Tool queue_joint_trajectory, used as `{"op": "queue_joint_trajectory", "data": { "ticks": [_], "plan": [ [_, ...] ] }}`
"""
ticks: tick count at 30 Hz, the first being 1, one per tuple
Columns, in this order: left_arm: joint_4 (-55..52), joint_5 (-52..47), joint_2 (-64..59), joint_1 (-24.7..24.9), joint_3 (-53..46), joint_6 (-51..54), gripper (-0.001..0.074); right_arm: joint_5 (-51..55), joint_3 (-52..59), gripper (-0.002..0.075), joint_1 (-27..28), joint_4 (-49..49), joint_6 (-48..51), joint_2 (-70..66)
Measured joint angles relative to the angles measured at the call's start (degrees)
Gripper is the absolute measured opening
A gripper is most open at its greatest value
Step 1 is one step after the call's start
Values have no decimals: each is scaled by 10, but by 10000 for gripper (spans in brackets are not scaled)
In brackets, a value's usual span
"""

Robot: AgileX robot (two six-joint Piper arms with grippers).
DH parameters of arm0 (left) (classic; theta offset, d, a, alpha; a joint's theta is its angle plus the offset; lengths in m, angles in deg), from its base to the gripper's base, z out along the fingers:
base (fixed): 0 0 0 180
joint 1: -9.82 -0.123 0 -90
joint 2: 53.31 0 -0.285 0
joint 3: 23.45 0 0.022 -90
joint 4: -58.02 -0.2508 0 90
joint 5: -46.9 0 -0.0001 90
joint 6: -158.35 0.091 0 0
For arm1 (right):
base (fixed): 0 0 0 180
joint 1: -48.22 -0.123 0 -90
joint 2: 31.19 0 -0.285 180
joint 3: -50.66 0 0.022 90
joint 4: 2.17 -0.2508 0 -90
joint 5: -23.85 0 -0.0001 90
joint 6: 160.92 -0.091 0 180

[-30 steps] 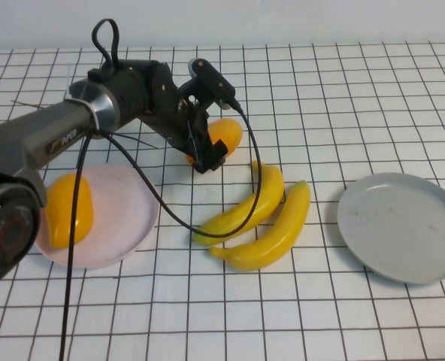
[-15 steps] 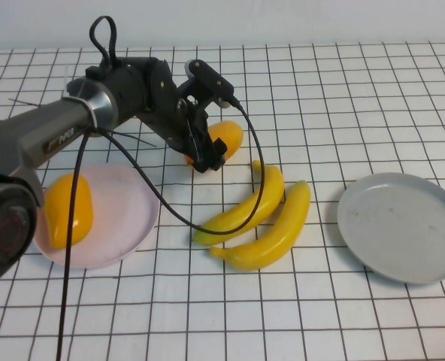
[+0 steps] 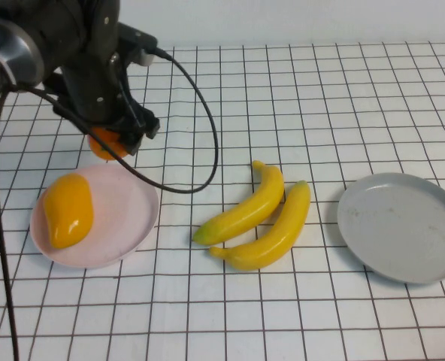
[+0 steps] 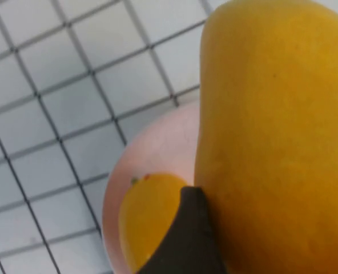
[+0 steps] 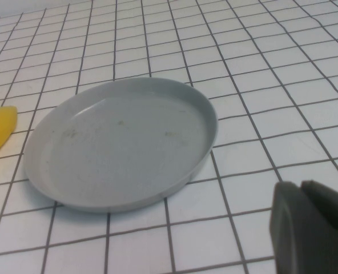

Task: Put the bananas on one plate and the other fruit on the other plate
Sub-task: Put one type of fruit in the left plate

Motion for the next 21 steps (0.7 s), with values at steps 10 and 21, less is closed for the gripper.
{"op": "queue_joint_trajectory", "data": {
  "ticks": [10,21],
  "plan": [
    [65,28,2,-29,-133,-114,548,0,0,-16,0,0,0,0],
    [133,66,24,-29,-155,-29,547,0,0,-16,0,0,0,0]
  ]
}}
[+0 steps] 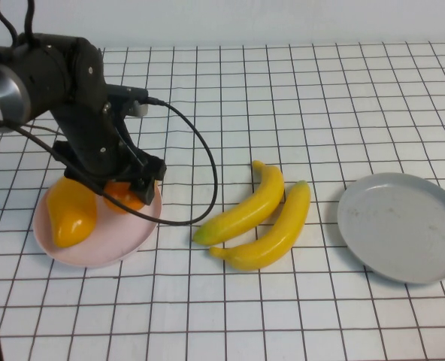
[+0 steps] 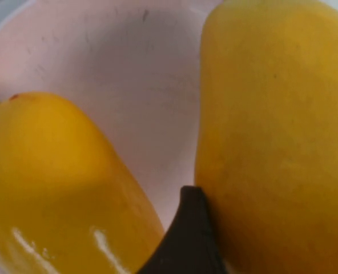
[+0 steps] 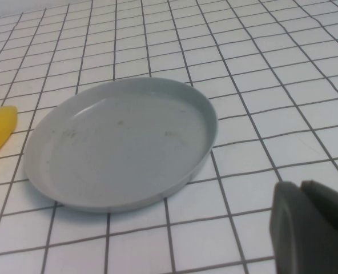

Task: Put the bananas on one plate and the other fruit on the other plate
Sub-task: Put one type of fruit in the left plate, then put another type of fruit in the right plate

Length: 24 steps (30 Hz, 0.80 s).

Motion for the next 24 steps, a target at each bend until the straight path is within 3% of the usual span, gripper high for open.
{"op": "queue_joint_trajectory", "data": {
  "ticks": [5,10,19,24],
  "plan": [
    [-2,0,14,0,0,15,559,0,0,-16,0,0,0,0],
    [-2,-2,16,-6,0,18,667,0,0,-16,0,0,0,0],
    [3,15,72,-10,-14,22,668,0,0,-16,0,0,0,0],
    [-20,112,200,-10,-102,25,648,0,0,-16,0,0,0,0]
  ]
}}
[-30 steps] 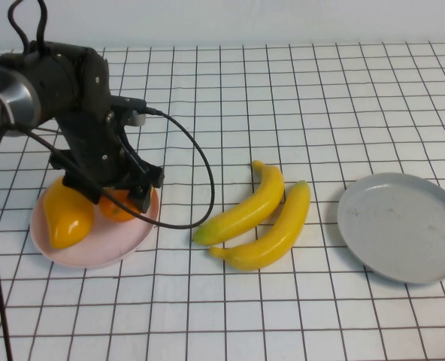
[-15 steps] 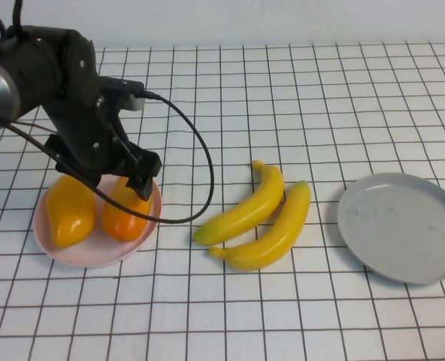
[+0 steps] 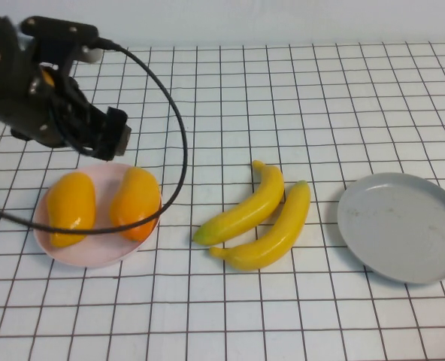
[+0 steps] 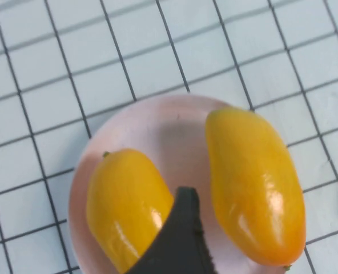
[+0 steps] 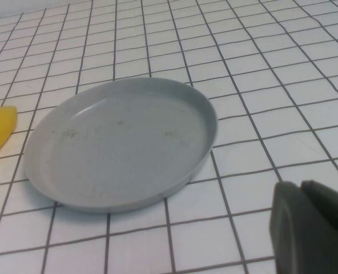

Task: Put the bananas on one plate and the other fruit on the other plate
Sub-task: Put another type of fruit in the right plate

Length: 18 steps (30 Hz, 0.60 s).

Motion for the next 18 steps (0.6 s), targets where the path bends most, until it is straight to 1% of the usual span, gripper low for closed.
{"op": "queue_joint_trajectory", "data": {
  "ticks": [1,2,4,6,8,9,10,12,15,18],
  "plan": [
    [-6,37,34,0,-36,-10,613,0,0,-16,0,0,0,0],
    [-10,66,68,0,-67,-23,560,0,0,-17,0,0,0,0],
    [-25,105,127,0,-124,-67,419,0,0,-16,0,0,0,0],
    [-46,120,185,0,-181,-127,273,0,0,-16,0,0,0,0],
    [-77,112,236,0,-225,-200,124,0,0,-16,0,0,0,0],
    [-87,104,255,0,-239,-225,87,0,0,-16,0,0,0,0],
    [-93,95,278,0,-254,-247,55,0,0,-16,0,0,0,0],
    [-102,91,318,0,-273,-269,24,0,0,-16,0,0,0,0],
    [-103,96,357,0,-289,-276,5,0,0,-16,0,0,0,0],
    [-100,105,372,0,-294,-256,0,0,0,-16,0,0,0,0]
  ]
}}
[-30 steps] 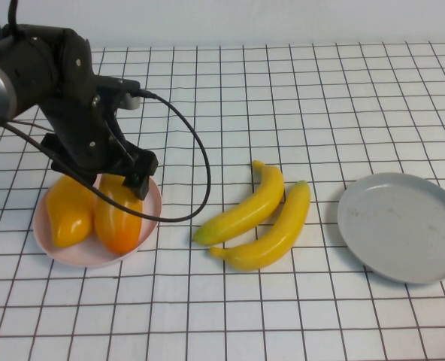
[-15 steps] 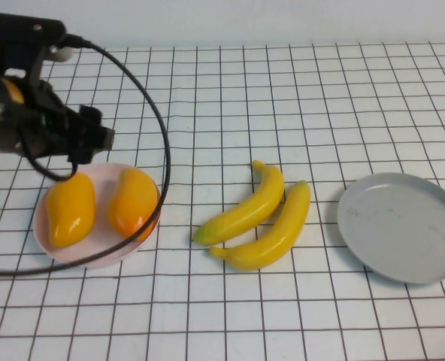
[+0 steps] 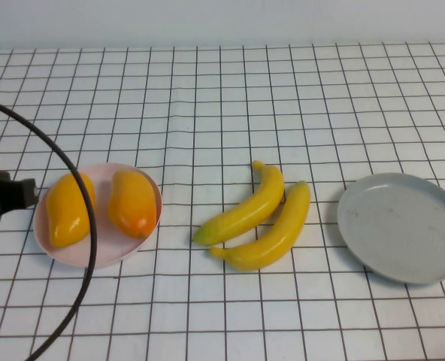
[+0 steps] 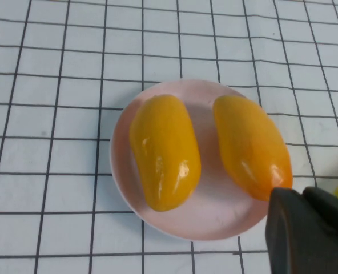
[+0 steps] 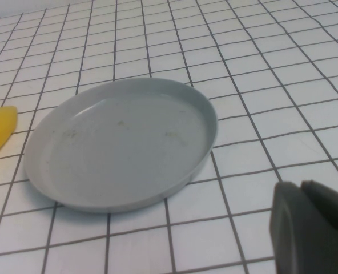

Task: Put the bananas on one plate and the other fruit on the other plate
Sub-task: Put another type of fruit in the right plate

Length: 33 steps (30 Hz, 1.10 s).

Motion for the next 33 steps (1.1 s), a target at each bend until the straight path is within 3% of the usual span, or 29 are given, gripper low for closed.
{"op": "queue_joint_trajectory", "data": {
  "ticks": [7,13,19,23,33],
  "plan": [
    [110,65,26,0,-51,160,-1,0,0,-16,0,0,0,0],
    [197,308,74,0,-220,218,-2,0,0,-16,0,0,0,0],
    [156,518,195,-2,-391,192,-2,0,0,-16,0,0,0,0],
    [159,525,297,-35,-447,188,-2,0,0,-16,0,0,0,0],
    [125,411,472,-205,-502,188,-2,0,0,-16,0,0,0,0]
  ]
}}
